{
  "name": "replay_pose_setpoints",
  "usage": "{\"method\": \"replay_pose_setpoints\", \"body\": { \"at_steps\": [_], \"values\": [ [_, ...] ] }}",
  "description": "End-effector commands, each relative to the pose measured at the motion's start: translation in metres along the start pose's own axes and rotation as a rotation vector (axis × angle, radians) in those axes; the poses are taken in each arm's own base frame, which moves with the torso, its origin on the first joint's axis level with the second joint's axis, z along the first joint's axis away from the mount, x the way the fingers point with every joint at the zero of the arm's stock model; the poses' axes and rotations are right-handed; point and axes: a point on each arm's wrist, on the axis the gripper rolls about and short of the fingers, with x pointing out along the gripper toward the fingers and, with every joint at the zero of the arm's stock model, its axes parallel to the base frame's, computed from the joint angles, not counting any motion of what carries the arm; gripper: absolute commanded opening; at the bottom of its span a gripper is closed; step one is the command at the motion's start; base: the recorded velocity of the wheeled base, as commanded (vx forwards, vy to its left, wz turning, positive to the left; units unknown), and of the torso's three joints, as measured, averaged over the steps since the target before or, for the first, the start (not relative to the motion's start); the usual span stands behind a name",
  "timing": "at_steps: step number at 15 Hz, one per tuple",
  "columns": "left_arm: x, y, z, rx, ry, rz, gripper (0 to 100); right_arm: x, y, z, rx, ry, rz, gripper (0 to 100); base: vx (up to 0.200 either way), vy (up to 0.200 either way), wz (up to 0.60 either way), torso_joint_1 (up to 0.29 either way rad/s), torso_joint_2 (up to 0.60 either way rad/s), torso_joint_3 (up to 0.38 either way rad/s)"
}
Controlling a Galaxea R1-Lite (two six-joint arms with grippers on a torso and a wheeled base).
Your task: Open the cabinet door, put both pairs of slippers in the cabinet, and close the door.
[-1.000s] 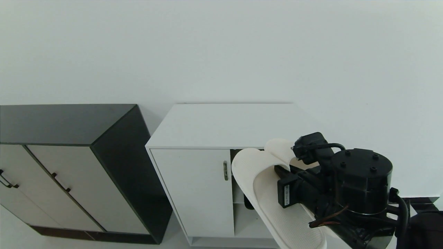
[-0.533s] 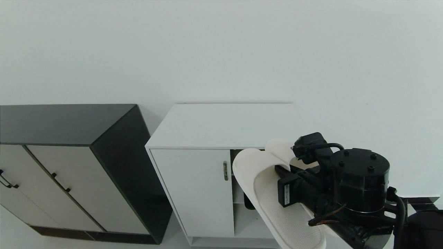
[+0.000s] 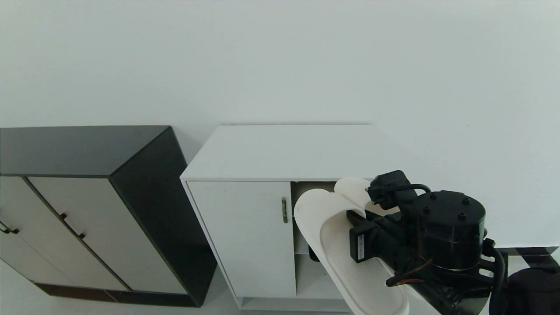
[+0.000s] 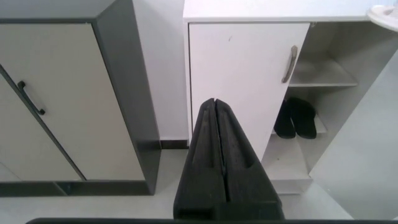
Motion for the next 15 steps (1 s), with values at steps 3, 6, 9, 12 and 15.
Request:
{"method": "replay_pose_setpoints", "body": {
  "at_steps": [3, 6, 9, 12, 15],
  "values": [
    [0.0, 0.0, 0.0, 0.0, 0.0, 0.0, 0, 0.001, 0.0005, -0.0021, -0.004, 0.007, -0.001, 0, 0.0, 0.0, 0.0, -0.217, 0.51, 0.281],
    [0.0, 0.0, 0.0, 0.0, 0.0, 0.0, 0, 0.001, 0.0005, -0.0021, -0.004, 0.007, -0.001, 0, 0.0, 0.0, 0.0, -0.225, 0.55, 0.312],
    [0.0, 0.0, 0.0, 0.0, 0.0, 0.0, 0, 0.003, 0.0011, -0.0049, -0.009, 0.016, -0.007, 0, 0.0, 0.0, 0.0, -0.219, 0.53, 0.313],
    [0.0, 0.0, 0.0, 0.0, 0.0, 0.0, 0, 0.0038, 0.0009, -0.0057, -0.01, 0.018, -0.009, 0, 0.0, 0.0, 0.0, -0.194, 0.52, 0.315],
    [0.0, 0.0, 0.0, 0.0, 0.0, 0.0, 0, 0.0036, 0.0008, -0.0061, -0.013, 0.02, -0.009, 0, 0.0, 0.0, 0.0, -0.181, 0.5, 0.313]
  ]
}}
